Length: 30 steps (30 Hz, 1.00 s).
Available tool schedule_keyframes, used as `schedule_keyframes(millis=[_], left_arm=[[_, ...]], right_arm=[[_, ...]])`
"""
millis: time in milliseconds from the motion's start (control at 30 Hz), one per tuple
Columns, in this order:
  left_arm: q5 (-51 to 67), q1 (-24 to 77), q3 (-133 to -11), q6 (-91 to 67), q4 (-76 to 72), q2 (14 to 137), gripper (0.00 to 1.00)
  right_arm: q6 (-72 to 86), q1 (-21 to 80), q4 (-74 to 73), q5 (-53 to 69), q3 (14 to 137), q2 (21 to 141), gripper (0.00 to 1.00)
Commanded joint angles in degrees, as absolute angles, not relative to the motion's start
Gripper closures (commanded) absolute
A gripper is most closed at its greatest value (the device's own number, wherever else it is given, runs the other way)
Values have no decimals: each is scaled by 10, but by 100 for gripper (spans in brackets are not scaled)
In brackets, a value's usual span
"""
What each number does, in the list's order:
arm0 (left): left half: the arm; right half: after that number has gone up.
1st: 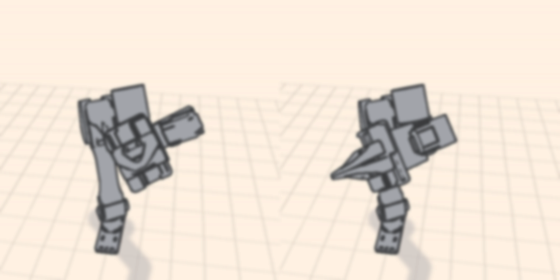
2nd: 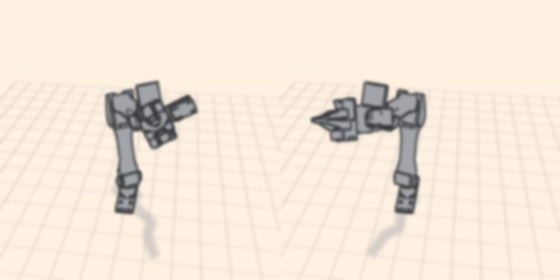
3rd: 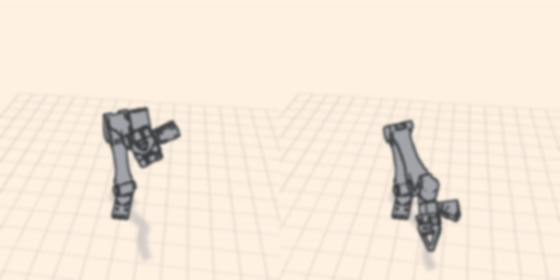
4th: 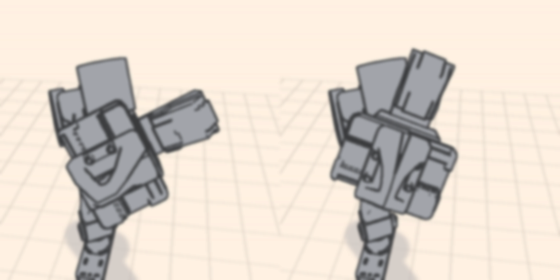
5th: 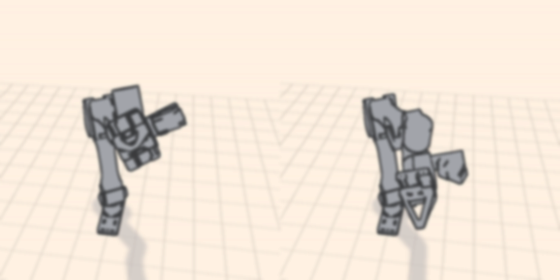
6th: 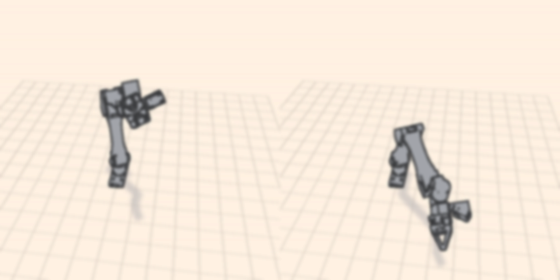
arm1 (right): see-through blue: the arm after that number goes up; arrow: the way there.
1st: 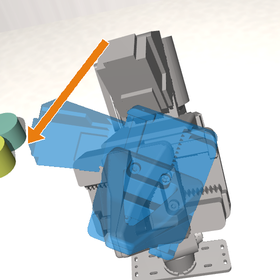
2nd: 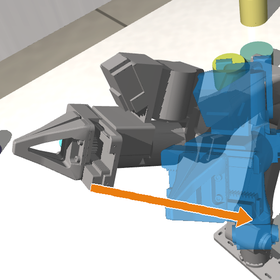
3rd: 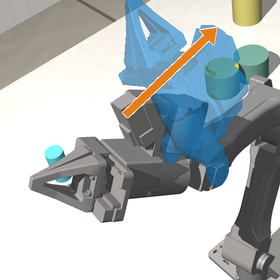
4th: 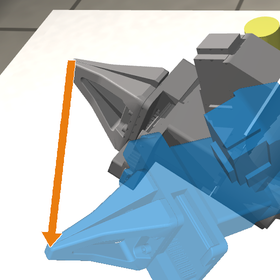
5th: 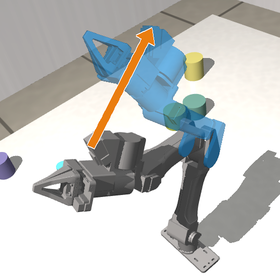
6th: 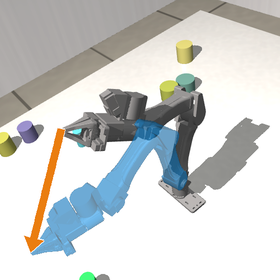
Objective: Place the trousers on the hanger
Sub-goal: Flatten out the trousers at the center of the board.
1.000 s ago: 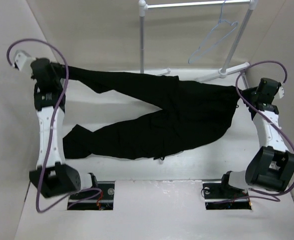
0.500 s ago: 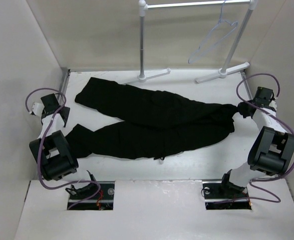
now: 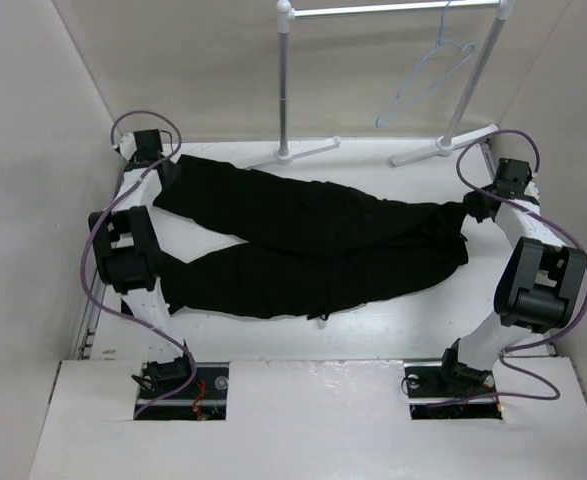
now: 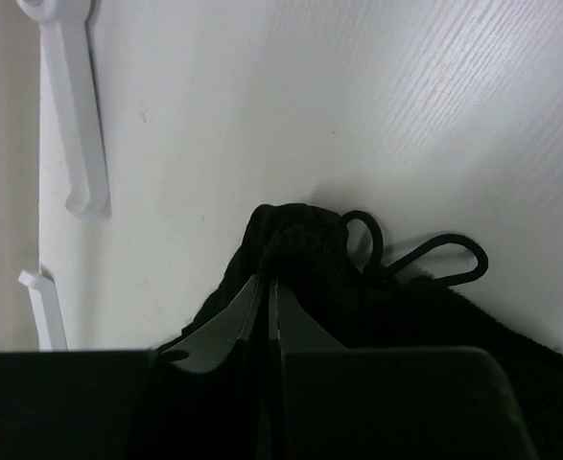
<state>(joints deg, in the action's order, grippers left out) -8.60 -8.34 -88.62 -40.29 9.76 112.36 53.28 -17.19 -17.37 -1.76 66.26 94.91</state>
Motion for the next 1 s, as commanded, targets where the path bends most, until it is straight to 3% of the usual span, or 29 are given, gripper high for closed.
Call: schedule_keyframes(millis=[0,267,533,567,667,733,833,867,967], left_arm=[[-75,-100,-910,-395,142,1170,73],[-109,-160,-890,-421,148,1202,85],[-113,-184,-899,-440,106,1163,83],[-102,-182,-898,-447,101,1150,79],[-84,-160,-857,-469,93,1084,67],[-85,-138,-794,-469,73,1014,60],[-93,-112,-679,-468,73,895,55],[-94,-108,-638,-470,77,856,54],[-92,-76,-537,-479,97,757,54]], right_arm=[[517,-173,-185,-35,699,971,92],[510,-179,-201,-53,754,1012,93],[531,-181,-196,-14,819,1045,90],[533,-179,-198,-10,823,1048,84],[518,-178,-207,-31,803,1023,50],[514,-174,-198,-51,757,973,33],[508,-159,-184,-85,685,883,25],[501,-153,-185,-100,662,855,28],[501,-149,-196,-126,580,777,71]])
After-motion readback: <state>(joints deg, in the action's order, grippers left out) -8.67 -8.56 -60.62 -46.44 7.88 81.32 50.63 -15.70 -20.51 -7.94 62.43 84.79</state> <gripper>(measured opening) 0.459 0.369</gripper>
